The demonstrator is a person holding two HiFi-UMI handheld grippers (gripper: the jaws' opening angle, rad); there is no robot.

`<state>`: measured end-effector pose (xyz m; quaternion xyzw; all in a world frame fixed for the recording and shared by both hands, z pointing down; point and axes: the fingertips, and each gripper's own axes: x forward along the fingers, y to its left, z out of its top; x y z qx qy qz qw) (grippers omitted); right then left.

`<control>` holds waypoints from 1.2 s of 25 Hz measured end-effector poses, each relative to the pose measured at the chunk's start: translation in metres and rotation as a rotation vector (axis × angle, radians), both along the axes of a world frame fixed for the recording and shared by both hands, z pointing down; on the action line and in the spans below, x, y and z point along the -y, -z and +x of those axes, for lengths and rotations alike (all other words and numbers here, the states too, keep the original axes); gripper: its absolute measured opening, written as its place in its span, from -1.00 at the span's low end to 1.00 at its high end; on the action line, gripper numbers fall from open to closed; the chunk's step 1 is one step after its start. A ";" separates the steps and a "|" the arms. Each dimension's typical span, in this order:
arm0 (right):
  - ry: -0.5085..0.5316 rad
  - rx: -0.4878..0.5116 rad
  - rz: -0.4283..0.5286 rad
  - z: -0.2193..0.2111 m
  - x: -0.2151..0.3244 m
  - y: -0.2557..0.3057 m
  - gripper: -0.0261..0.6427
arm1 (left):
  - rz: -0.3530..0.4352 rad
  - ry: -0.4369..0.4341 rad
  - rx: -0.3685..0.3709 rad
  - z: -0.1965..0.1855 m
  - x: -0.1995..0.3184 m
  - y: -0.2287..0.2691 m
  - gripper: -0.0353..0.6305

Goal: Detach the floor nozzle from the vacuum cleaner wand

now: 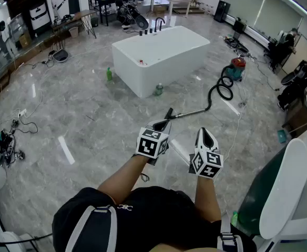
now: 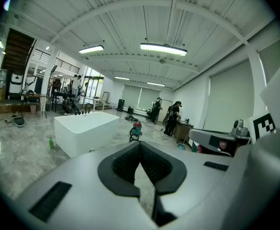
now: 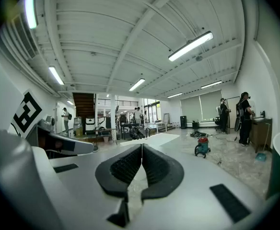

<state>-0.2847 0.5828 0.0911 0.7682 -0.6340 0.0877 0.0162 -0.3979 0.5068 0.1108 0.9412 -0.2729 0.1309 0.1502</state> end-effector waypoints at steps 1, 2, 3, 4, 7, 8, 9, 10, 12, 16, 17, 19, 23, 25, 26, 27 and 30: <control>-0.003 0.009 -0.001 0.002 0.004 -0.002 -0.88 | -0.003 0.000 0.001 0.000 0.005 -0.001 -0.87; -0.005 0.016 -0.001 0.004 0.009 -0.003 -0.88 | -0.006 0.000 0.002 0.000 0.011 -0.003 -0.87; -0.006 0.022 0.000 0.006 0.013 -0.005 -0.88 | -0.009 0.001 0.004 0.002 0.016 -0.005 -0.87; -0.005 0.026 0.003 0.009 0.018 -0.006 -0.88 | -0.012 0.003 0.008 0.004 0.022 -0.008 -0.87; 0.000 0.030 0.014 0.026 0.037 -0.011 -0.88 | -0.013 0.011 0.024 0.020 0.040 -0.016 -0.87; -0.002 0.031 0.021 0.035 0.044 -0.012 -0.88 | -0.008 0.014 0.031 0.028 0.047 -0.019 -0.87; -0.003 0.032 0.028 0.045 0.052 -0.013 -0.88 | -0.003 0.016 0.039 0.037 0.054 -0.021 -0.87; -0.002 0.032 0.033 0.055 0.062 -0.013 -0.88 | 0.002 0.020 0.046 0.046 0.062 -0.022 -0.87; 0.016 0.024 0.041 0.074 0.084 -0.009 -0.88 | 0.010 0.030 0.053 0.066 0.082 -0.020 -0.87; 0.055 0.005 0.055 0.119 0.127 0.003 -0.88 | 0.028 0.053 0.050 0.113 0.121 -0.009 -0.87; 0.063 0.002 0.059 0.132 0.135 0.006 -0.88 | 0.031 0.057 0.048 0.126 0.129 -0.007 -0.87; 0.072 -0.002 0.070 0.160 0.152 0.011 -0.88 | 0.035 0.065 0.046 0.153 0.145 -0.004 -0.87; 0.083 0.013 0.071 0.215 0.183 0.014 -0.88 | 0.038 0.075 0.047 0.206 0.174 0.001 -0.87; 0.098 0.013 0.068 0.240 0.196 0.013 -0.88 | 0.044 0.084 0.044 0.231 0.187 0.003 -0.87; 0.107 0.012 0.067 0.251 0.203 0.011 -0.88 | 0.045 0.089 0.041 0.242 0.193 0.003 -0.87; 0.115 0.012 0.063 0.261 0.208 0.009 -0.88 | 0.045 0.092 0.037 0.253 0.198 0.002 -0.87; 0.142 0.015 0.043 0.290 0.222 -0.002 -0.88 | 0.037 0.103 0.037 0.283 0.210 -0.006 -0.87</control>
